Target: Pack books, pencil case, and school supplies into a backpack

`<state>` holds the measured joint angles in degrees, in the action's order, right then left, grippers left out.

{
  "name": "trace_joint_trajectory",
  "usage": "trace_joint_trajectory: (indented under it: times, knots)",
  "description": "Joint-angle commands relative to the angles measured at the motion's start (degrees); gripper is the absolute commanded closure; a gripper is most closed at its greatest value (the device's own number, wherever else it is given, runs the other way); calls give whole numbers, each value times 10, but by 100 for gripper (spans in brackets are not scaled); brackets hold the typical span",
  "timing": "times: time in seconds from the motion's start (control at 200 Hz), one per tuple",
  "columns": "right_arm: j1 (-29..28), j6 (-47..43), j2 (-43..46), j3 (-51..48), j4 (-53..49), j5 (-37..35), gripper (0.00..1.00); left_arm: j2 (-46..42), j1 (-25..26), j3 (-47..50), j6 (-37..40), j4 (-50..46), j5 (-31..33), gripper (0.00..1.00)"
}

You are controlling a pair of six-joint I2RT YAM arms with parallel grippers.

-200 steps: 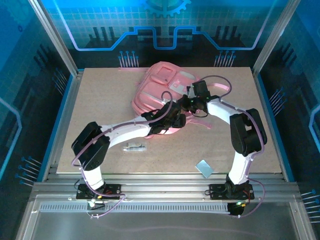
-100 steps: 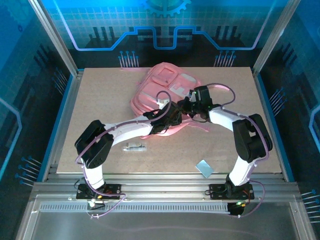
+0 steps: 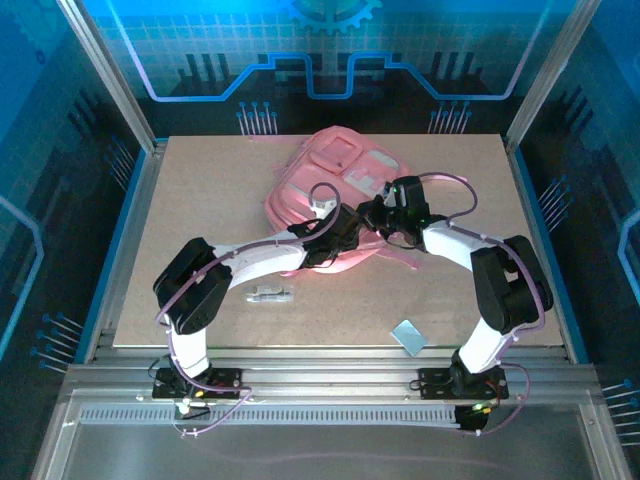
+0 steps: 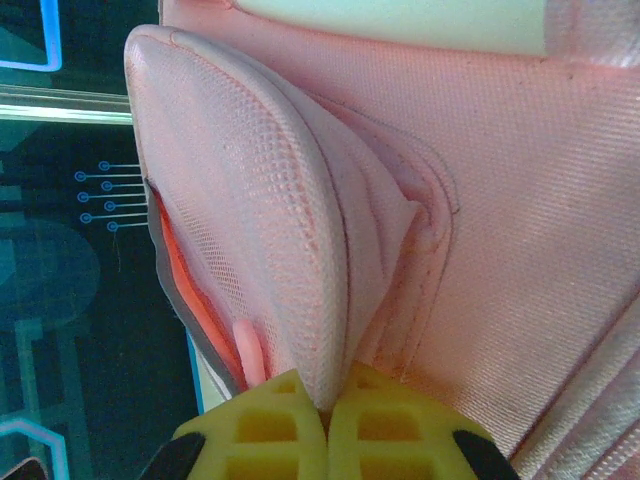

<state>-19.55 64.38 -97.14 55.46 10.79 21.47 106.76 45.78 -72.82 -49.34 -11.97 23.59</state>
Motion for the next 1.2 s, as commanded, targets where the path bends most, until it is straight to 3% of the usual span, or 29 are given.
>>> trace_joint_trajectory:
  times: [0.0,0.19,0.285,0.465,0.625,0.775,0.956,1.196]
  knots:
    - [-7,13,33,2,51,42,100,39,-9,-10,18,-6,-15,53]
    - [-8,16,33,-8,76,33,100,78,-9,-43,17,-32,-57,63]
    - [-8,13,28,-15,81,24,100,85,-9,-46,12,-49,-47,70]
    - [-4,-3,2,-26,97,14,100,66,-10,-41,31,-73,-12,100]
    - [6,-45,-25,-8,76,20,100,17,-12,-30,72,-99,-39,100]
    - [20,-104,-15,3,20,20,100,-57,-24,3,161,-131,-77,100]
    - [27,-211,-13,67,-113,44,100,-135,-97,72,260,-143,-159,100]
    - [52,-324,-18,115,-220,68,100,-122,-167,67,424,-148,-127,100]
